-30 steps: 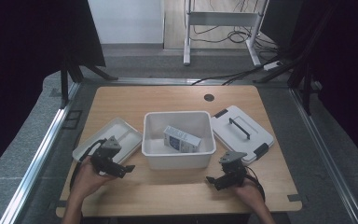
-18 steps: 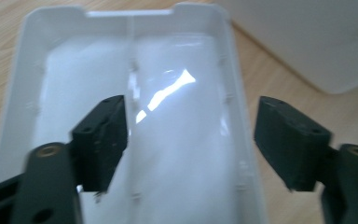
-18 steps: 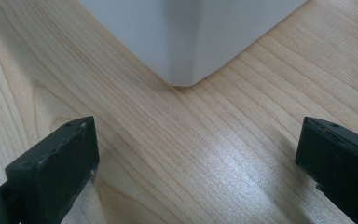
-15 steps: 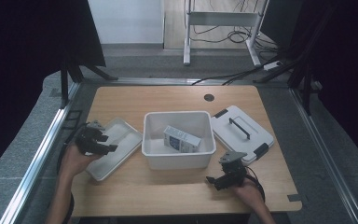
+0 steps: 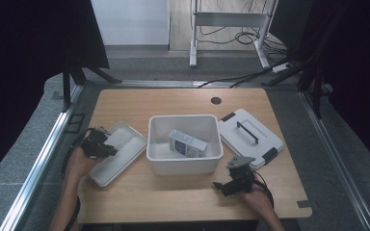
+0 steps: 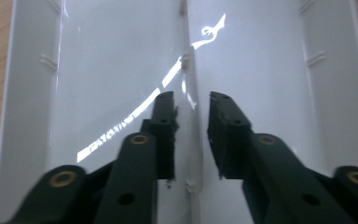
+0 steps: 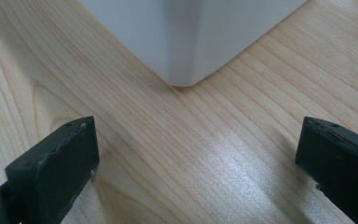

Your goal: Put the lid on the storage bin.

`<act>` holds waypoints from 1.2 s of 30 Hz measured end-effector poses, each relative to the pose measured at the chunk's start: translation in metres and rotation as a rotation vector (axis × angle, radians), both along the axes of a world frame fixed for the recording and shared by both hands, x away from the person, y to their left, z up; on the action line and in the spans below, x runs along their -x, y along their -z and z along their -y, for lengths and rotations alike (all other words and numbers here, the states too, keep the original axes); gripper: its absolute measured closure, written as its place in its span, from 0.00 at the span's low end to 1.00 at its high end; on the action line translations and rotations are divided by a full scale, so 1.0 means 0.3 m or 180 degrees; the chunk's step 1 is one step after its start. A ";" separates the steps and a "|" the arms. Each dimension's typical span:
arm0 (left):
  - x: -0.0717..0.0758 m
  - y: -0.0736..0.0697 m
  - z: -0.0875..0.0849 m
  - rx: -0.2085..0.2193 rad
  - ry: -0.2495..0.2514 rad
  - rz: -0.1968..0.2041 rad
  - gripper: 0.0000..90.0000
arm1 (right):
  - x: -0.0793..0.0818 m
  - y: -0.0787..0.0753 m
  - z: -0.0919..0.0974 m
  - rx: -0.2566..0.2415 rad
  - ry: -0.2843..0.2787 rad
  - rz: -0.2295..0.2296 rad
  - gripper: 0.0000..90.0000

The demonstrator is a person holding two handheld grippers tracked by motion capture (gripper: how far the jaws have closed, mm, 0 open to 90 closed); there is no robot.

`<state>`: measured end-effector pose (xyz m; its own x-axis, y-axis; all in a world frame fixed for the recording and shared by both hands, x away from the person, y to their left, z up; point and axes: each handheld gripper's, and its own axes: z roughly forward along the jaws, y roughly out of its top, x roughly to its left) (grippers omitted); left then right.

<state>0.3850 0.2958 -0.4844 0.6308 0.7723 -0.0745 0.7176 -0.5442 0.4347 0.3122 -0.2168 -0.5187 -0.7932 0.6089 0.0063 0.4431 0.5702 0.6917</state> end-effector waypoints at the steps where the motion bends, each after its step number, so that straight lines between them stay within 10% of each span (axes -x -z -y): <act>1: -0.002 0.003 0.001 0.0012 0.0015 -0.0039 0.91 | 0.000 0.000 0.000 0.0000 0.0000 0.0000 0.00; 13: 0.000 -0.037 0.007 -0.0044 0.0083 0.0033 0.99 | 0.000 0.000 0.000 -0.0001 0.0000 -0.0001 0.00; 36: 0.031 -0.324 -0.089 -0.0025 0.0812 0.0289 0.99 | 0.000 0.000 0.000 0.0006 0.0000 -0.0003 0.00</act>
